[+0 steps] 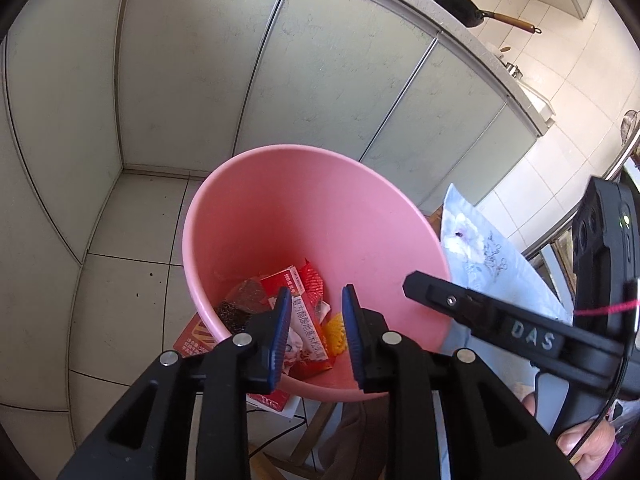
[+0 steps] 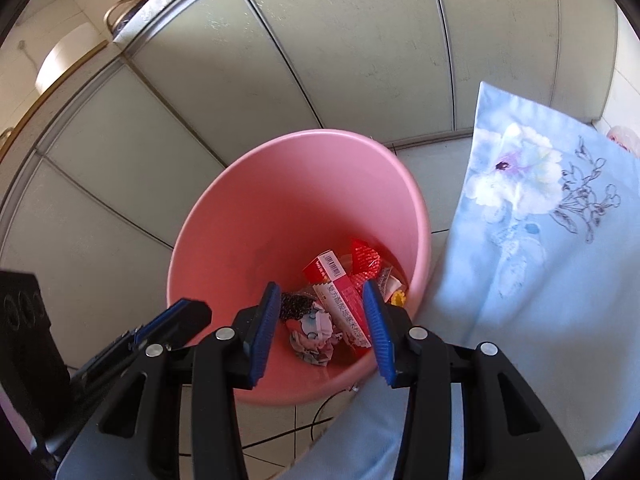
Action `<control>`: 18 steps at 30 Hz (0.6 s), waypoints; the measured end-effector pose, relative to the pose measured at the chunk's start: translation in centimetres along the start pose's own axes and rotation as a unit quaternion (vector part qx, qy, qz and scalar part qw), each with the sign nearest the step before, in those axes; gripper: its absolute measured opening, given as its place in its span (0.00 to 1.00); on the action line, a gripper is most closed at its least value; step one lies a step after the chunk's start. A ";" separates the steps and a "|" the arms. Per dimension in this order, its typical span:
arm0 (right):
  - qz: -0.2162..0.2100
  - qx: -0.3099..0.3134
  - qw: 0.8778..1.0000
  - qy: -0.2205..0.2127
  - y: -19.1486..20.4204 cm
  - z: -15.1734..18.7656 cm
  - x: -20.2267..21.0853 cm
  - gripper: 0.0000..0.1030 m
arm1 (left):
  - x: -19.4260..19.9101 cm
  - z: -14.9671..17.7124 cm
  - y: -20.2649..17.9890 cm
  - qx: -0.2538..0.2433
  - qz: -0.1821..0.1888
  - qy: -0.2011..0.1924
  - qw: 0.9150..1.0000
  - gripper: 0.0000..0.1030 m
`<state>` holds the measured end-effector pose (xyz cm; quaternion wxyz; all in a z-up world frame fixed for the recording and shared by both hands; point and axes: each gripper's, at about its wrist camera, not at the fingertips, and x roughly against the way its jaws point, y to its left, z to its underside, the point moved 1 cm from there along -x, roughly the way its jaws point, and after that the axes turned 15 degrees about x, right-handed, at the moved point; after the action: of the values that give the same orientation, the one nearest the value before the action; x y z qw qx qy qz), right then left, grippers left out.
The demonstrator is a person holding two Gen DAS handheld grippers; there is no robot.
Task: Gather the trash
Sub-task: 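Carry the wrapper and medicine box over the pink bucket and open both tools, then move both open tools back over the table toward the bubble wrap and yellow net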
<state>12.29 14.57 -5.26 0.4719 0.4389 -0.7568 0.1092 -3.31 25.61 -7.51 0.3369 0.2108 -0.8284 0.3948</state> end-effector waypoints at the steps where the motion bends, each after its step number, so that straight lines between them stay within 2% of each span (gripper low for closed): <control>1: 0.000 0.005 1.000 -0.004 0.2 0.3 0.6 0.43 | 0.3 0.1 -0.2 -0.002 0.003 -0.001 1.000 0.24; 10: 0.026 0.025 0.998 -0.055 0.5 2.5 5.9 0.43 | 2.8 1.3 -2.7 -0.036 0.009 0.005 0.999 0.24; 18: 0.063 0.025 0.995 -0.078 -1.1 6.8 10.8 0.43 | 4.2 4.1 -6.4 -0.078 0.036 0.012 0.996 0.24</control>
<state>7.08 3.97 -0.40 0.3922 0.4090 -0.8147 0.1233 -3.91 18.17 -3.08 0.3474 0.1490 -0.8598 0.3434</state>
